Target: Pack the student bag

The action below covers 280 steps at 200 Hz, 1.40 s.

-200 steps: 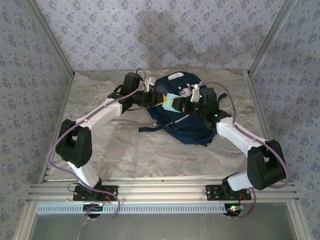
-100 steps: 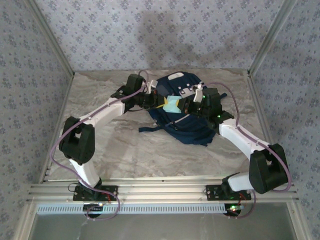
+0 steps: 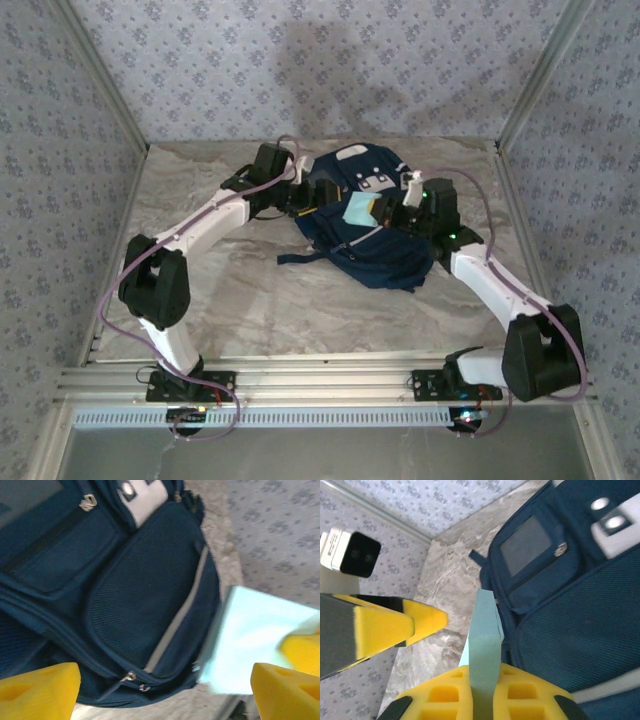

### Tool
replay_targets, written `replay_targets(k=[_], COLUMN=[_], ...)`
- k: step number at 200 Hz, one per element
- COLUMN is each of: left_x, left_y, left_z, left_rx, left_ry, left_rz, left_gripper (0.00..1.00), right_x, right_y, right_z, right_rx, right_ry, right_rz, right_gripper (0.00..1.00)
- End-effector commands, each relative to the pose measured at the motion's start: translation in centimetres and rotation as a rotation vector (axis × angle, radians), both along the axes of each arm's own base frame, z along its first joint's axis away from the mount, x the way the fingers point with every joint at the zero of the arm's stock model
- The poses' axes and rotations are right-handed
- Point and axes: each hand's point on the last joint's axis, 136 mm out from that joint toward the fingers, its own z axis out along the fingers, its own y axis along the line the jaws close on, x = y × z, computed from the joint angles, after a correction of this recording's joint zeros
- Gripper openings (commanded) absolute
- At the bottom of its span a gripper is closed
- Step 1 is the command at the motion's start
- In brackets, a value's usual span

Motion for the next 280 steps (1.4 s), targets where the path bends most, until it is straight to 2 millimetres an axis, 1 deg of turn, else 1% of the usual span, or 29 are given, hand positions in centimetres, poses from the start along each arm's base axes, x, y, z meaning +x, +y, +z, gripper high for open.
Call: replay_targets(k=[1,7,20,37,51,56,61,68,75,80,83,90,106,131,164,199,215,222,239,259,280], left_x=[0.1,0.0,-0.1,-0.4,-0.7,-0.8,-0.6,-1.2,-1.3,-1.5,-1.3,-1.3,-1.4,-1.8,-3.1,-3.1,-3.2,-3.5,-4.9,-6.6,-7.0], left_y=[0.0,-0.4,-1.6,-3.6,-5.2,-5.7,-6.4,-6.8,-7.5,-7.7,-8.2,-8.7,-9.6,-10.6,-12.3,-12.8,-13.0,-13.1,-13.7,-14.4,-14.5], left_z=[0.6,0.4,-0.3,-1.2,-2.0,-2.6,-2.6,-3.5,-3.8,-4.7,-4.2,-4.7,-6.1,-8.1,-9.2,-10.7,-10.8,-10.5,-9.8,-9.5,-10.0], left_rx=[0.162,0.188,0.241,0.310,0.373,0.397,0.410,0.458,0.486,0.515,0.516,0.541,0.600,0.706,0.766,0.834,0.837,0.829,0.786,0.729,0.720], left_ry=[-0.123,-0.136,-0.153,-0.187,-0.211,-0.218,-0.240,-0.236,-0.254,-0.251,-0.270,-0.278,-0.298,-0.338,-0.388,-0.417,-0.407,-0.405,-0.380,-0.348,-0.330], left_rz=[-0.018,-0.031,-0.067,-0.128,-0.178,-0.197,-0.207,-0.240,-0.259,-0.270,-0.271,-0.284,-0.316,-0.367,-0.439,-0.457,-0.463,-0.470,-0.508,-0.554,-0.565], left_gripper=[0.88,0.88,0.87,0.85,0.84,0.84,0.84,0.84,0.83,0.83,0.83,0.83,0.83,0.83,0.85,0.86,0.86,0.86,0.86,0.86,0.86], right_x=[-1.5,-1.7,-2.4,-3.3,-4.2,-4.5,-4.7,-5.1,-5.4,-5.6,-5.7,-5.9,-6.2,-6.3,-6.2,-6.0,-6.1,-6.1,-6.2,-6.2,-6.0], right_y=[-3.0,-4.1,-6.5,-10.0,-12.5,-13.3,-14.0,-14.8,-15.5,-16.0,-16.3,-16.9,-17.6,-18.0,-18.2,-18.0,-17.9,-17.9,-17.9,-18.0,-18.0], right_z=[-0.4,-0.6,-1.6,-2.8,-3.3,-3.3,-3.4,-3.3,-3.3,-3.4,-3.4,-3.5,-3.6,-3.7,-3.7,-3.8,-3.9,-3.9,-3.9,-4.0,-4.0], right_rx=[-0.046,-0.053,-0.073,-0.101,-0.116,-0.117,-0.119,-0.122,-0.123,-0.126,-0.128,-0.129,-0.120,-0.086,-0.071,-0.038,-0.031,-0.029,-0.032,-0.029,-0.017], right_ry=[0.023,0.035,0.090,0.152,0.181,0.186,0.191,0.192,0.195,0.199,0.200,0.207,0.218,0.221,0.214,0.208,0.210,0.212,0.212,0.211,0.207], right_rz=[-0.042,-0.069,-0.142,-0.251,-0.329,-0.352,-0.372,-0.394,-0.417,-0.430,-0.438,-0.456,-0.471,-0.473,-0.476,-0.474,-0.470,-0.467,-0.466,-0.472,-0.472], right_gripper=[0.07,0.08,0.08,0.08,0.08,0.08,0.08,0.08,0.08,0.07,0.08,0.08,0.07,0.08,0.08,0.08,0.08,0.08,0.08,0.08,0.08])
